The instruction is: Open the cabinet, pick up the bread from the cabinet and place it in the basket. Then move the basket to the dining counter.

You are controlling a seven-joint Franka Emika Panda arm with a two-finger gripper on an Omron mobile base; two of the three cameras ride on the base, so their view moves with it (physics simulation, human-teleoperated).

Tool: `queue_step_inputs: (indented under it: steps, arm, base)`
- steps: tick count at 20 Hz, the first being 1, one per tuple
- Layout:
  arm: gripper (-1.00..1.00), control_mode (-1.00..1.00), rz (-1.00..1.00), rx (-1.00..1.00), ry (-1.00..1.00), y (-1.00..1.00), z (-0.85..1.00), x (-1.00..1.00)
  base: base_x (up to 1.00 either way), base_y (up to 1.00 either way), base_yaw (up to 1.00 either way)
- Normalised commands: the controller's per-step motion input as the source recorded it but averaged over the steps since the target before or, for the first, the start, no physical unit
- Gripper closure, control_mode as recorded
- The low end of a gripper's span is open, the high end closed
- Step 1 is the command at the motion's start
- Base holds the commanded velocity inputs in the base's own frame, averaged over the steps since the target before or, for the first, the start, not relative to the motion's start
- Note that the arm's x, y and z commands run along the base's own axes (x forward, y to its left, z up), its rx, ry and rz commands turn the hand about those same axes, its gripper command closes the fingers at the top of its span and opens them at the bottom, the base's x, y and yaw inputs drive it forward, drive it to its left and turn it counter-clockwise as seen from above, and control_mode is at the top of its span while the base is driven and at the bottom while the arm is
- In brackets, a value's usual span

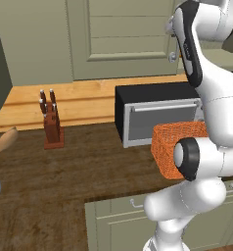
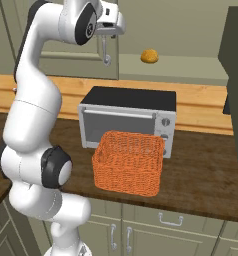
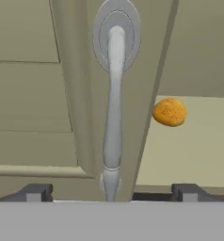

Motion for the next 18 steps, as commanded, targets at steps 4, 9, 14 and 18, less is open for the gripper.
queue_step_inputs:
  steps: [4,9,14,18]
  arm:
    - [-1.00,-1.00,0.00,-0.05,0.00,0.00,-0.13,0.43]
    - [-1.00,-1.00,-0.01,0.00,0.00,0.00,-0.13,0.35]
    - [-1.00,-1.00,0.00,0.00,-0.01,0.00,-0.14,0.16]
    - [-1.00,-1.00,0.00,0.00,-0.02,0.00,-0.06,0.03]
  base:
    - [0.00,0.00,0.00]
    - [0.00,0.00,0.00]
    - [0.00,0.00,0.00]
    - [0.00,0.00,0.00]
